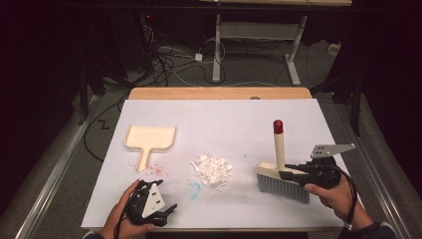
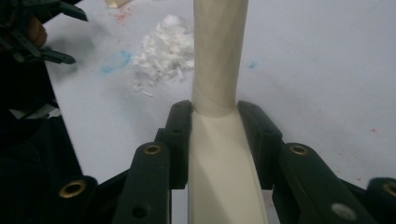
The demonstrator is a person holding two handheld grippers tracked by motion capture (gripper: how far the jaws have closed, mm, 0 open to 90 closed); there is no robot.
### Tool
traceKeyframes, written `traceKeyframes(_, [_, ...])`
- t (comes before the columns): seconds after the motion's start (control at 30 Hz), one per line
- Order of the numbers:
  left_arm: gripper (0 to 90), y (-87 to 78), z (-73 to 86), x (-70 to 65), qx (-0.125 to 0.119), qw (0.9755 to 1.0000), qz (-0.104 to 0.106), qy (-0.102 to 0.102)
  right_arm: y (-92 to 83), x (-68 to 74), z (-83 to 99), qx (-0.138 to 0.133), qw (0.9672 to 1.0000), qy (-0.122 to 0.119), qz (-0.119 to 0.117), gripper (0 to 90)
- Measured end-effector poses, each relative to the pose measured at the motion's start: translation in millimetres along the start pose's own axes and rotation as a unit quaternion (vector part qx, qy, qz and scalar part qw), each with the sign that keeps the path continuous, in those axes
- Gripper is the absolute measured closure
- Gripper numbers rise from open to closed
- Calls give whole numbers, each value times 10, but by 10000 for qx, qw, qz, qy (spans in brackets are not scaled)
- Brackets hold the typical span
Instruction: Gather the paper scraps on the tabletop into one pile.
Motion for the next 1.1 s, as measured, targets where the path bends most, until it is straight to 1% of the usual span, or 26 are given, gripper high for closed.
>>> traceKeyframes(0.03, [156,3,-1,-3,5,10000,9,2,33,-59,-3,68,10000,24,3,678])
traceKeyframes(0.1, [156,9,-2,-9,21,10000,21,21,89,-170,-34,119,9999,98,57,669])
traceKeyframes(0.13, [156,11,-3,-9,25,10000,20,25,118,-220,-44,199,9997,102,69,657])
traceKeyframes(0.23, [156,11,-9,-8,-6,10000,26,-4,186,-398,-92,262,9991,166,278,608])
traceKeyframes(0.27, [156,11,-10,-5,-9,10000,23,-8,205,-480,-121,274,9986,185,404,580])
traceKeyframes(0.3, [156,11,-12,-5,-18,10000,24,-11,212,-556,-154,214,9982,211,518,558])
traceKeyframes(0.33, [156,11,-12,-5,-23,10000,29,-15,213,-622,-188,151,9978,180,620,541])
traceKeyframes(0.37, [156,11,-11,-5,-23,10000,33,-19,207,-689,-213,131,9965,134,816,567])
traceKeyframes(0.4, [156,11,-9,-6,-22,10000,40,-13,184,-768,-241,127,9932,-18,1161,556])
traceKeyframes(0.43, [156,9,-7,-8,-22,10000,49,-13,154,-820,-273,101,9893,-146,1452,528])
traceKeyframes(0.5, [156,4,-3,-7,-24,10000,41,-13,95,-848,-331,-21,9851,-365,1678,518])
traceKeyframes(0.53, [156,0,-2,-5,-29,10000,32,-26,63,-847,-352,-93,9818,-469,1840,497])
traceKeyframes(0.6, [156,-9,-3,3,-43,10000,1,-46,21,-811,-380,-228,9773,-683,1993,482])
traceKeyframes(0.63, [156,-14,-7,7,-61,10000,-12,-56,-3,-783,-400,-378,9744,-764,2078,456])
traceKeyframes(0.67, [156,-19,-11,12,-72,9999,-29,-66,-27,-737,-422,-564,9721,-857,2108,444])
traceKeyframes(0.7, [156,-24,-16,19,-87,9999,-50,-77,-53,-677,-432,-692,9704,-958,2104,434])
traceKeyframes(0.77, [156,-31,-27,41,-118,9998,-88,-101,-125,-553,-456,-993,9625,-1237,2199,405])
traceKeyframes(0.8, [156,-30,-35,56,-134,9998,-124,-128,-158,-483,-459,-1124,9609,-1307,2166,393])
traceKeyframes(0.87, [155,-31,-45,91,-164,9995,-180,-192,-221,-363,-472,-1413,9558,-1356,2192,358])
traceKeyframes(0.93, [155,-32,-46,133,-161,9992,-271,-248,-263,-248,-458,-1669,9524,-1381,2144,355])
traceKeyframes(0.97, [155,-33,-49,151,-182,9988,-329,-298,-275,-192,-439,-1812,9502,-1403,2113,345])
traceKeyframes(1.03, [155,-40,-46,182,-176,9983,-442,-350,-288,-99,-353,-2118,9472,-1260,2053,331])
traceKeyframes(1.07, [155,-45,-43,184,-185,9982,-453,-356,-290,-58,-293,-2234,9454,-1203,2046,324])
traceKeyframes(1.1, [151,-48,-41,186,-186,9980,-477,-366,-279,-24,-220,-2279,9453,-1136,2038,305])
Point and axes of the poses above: each handheld gripper's, and its own axes: y roughly forward along the jaws, z roughly out of its underside, x roughly to its left, the point moved 9 cm from there along y, roughly forward along the jaws, and after that the axes turned 2 degrees about z, right-handed, at the moved point
